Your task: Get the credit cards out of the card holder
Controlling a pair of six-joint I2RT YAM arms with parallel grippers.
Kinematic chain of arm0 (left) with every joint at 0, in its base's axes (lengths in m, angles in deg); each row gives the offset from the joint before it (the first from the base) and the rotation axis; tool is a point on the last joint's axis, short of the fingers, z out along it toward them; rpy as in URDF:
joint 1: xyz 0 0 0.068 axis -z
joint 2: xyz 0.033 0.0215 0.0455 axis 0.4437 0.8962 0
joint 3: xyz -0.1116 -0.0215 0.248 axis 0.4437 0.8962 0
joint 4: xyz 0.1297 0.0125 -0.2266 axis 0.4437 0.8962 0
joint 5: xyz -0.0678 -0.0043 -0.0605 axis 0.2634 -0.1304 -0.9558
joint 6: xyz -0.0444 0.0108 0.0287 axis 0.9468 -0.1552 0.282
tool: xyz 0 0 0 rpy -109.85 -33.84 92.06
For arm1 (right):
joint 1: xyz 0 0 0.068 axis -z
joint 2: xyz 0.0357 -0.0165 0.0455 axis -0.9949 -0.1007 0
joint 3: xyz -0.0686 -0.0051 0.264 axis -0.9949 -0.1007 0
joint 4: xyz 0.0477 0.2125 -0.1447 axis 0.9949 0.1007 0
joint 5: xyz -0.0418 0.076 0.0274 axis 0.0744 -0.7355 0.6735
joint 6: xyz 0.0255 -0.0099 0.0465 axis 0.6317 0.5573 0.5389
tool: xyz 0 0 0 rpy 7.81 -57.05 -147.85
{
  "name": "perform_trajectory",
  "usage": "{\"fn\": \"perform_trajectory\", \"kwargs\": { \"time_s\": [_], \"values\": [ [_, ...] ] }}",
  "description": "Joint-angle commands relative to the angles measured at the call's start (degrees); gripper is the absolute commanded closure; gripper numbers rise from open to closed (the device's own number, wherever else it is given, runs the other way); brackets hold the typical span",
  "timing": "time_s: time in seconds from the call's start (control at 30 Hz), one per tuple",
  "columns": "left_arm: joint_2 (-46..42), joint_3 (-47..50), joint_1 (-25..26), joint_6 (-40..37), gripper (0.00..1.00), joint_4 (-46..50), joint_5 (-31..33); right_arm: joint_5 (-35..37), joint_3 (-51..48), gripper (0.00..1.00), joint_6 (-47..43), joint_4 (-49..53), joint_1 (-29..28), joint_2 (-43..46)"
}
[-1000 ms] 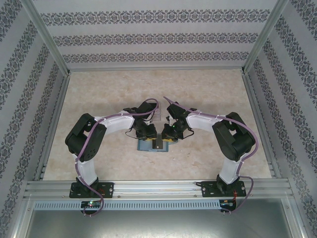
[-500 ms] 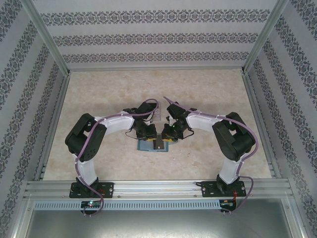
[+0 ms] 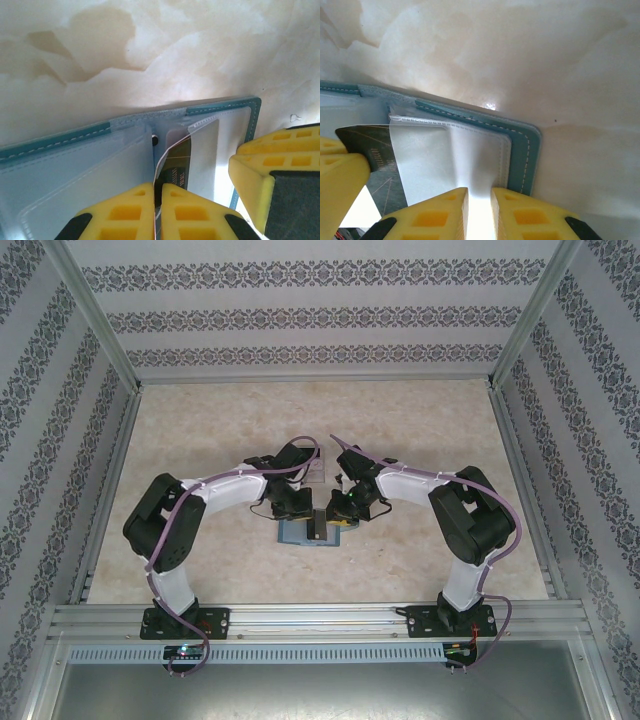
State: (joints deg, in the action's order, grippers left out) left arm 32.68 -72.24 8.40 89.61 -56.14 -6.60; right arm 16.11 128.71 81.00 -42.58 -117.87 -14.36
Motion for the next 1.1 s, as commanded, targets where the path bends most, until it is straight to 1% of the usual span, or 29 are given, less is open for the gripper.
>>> {"fn": "perform_trajectory", "kwargs": {
  "time_s": [0.0,0.17,0.63,0.97,1.07],
  "values": [
    [-2.1,-0.8,-0.9,-2.5,0.92,4.3,2.8,0.9,-0.7,0.78,-0.9,3.7,-0.6,-1.4],
    [-3.3,-1.9,-0.9,-4.2,0.93,6.9,4.3,1.0,-0.8,0.78,-1.1,3.9,-0.6,-1.1],
    [-6.9,-5.3,-1.0,-9.1,1.0,12.4,7.7,1.2,-0.7,0.78,-1.1,4.4,-0.6,-0.6],
    [-6.4,-10.7,-1.2,-19.1,1.0,17.6,10.5,2.3,0.3,0.78,-1.0,5.4,-0.3,2.5],
    [-6.2,-11.7,-1.6,-22.2,1.0,17.8,10.9,3.1,0.2,0.78,-0.8,6.0,-0.1,4.2]
  ]
}}
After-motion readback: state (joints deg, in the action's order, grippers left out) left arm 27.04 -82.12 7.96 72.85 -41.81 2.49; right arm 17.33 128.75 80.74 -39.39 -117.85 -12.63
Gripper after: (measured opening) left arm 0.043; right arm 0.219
